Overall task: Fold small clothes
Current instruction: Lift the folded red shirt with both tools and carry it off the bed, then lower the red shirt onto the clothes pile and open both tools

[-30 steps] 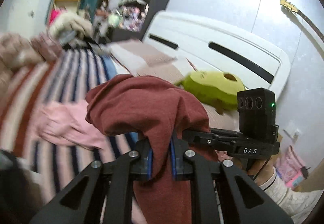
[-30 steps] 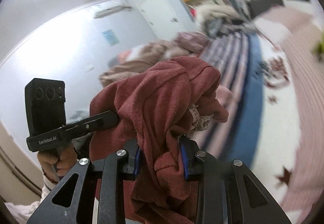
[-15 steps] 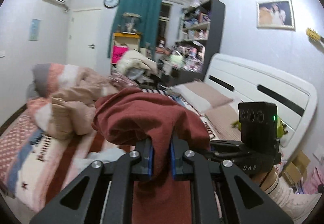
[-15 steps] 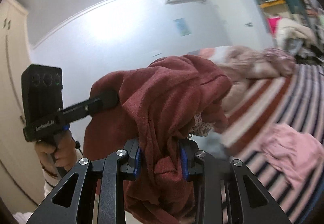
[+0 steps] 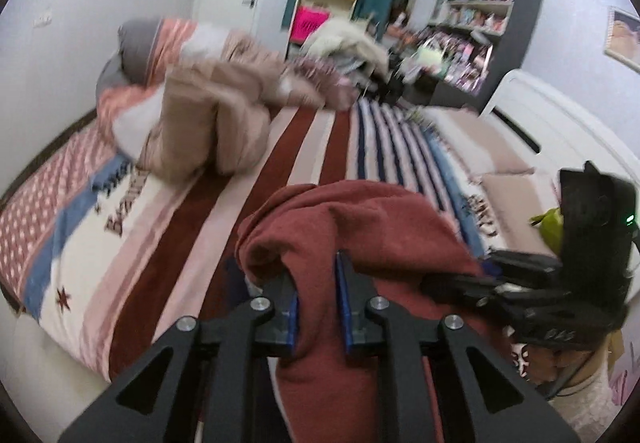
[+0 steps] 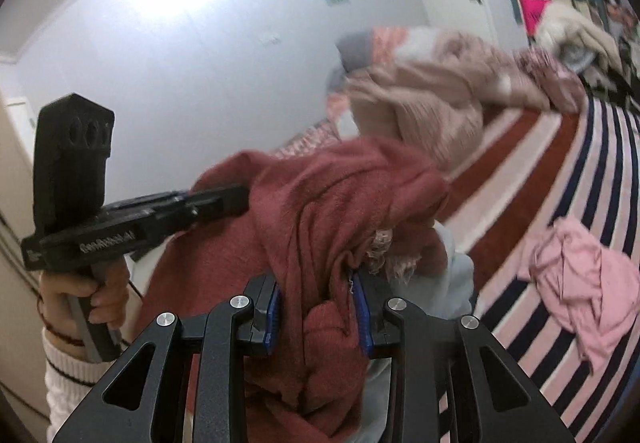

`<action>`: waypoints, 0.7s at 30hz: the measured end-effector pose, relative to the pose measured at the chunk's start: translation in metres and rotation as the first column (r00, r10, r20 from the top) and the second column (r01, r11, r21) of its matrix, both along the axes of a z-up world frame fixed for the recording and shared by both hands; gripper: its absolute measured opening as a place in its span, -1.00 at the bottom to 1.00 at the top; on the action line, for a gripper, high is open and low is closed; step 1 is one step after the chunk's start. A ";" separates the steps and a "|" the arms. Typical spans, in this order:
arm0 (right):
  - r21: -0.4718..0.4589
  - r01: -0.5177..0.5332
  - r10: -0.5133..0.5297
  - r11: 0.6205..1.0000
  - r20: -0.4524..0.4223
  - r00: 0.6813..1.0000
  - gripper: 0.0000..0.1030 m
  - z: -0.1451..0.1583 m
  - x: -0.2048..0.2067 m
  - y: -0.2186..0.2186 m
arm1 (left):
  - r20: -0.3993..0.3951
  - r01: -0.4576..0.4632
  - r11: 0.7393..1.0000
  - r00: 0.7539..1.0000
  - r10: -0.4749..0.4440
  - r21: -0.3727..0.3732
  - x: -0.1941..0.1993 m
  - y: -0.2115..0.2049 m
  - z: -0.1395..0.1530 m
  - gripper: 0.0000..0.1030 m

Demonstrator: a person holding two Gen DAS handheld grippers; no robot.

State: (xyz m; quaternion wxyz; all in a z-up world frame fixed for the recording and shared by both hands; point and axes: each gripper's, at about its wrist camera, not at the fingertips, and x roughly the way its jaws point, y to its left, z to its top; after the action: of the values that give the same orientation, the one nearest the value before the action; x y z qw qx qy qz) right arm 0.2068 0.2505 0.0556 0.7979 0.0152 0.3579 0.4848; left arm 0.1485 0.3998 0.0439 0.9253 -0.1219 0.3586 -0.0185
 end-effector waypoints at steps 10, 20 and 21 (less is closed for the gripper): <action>-0.079 0.018 -0.021 0.997 -0.037 0.999 -0.26 -0.025 0.016 0.005 | -0.001 -0.039 0.999 0.999 0.039 -0.023 0.001 0.013 -0.020 -0.08; -0.092 -0.056 0.057 0.994 0.004 0.998 0.30 -0.011 0.006 0.002 | 0.146 -0.011 0.999 0.989 0.005 0.039 -0.072 -0.023 0.027 0.52; -0.092 -0.073 0.074 0.993 0.012 0.997 0.30 -0.010 0.004 0.001 | 0.160 -0.015 0.999 0.987 0.007 0.047 -0.080 -0.028 0.028 0.53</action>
State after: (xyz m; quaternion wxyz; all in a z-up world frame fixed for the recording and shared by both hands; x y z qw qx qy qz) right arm 0.2107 0.2513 0.0453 0.7821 -0.0381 0.3740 0.4970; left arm 0.0685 0.3723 0.0720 0.9539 -0.0996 0.2828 -0.0144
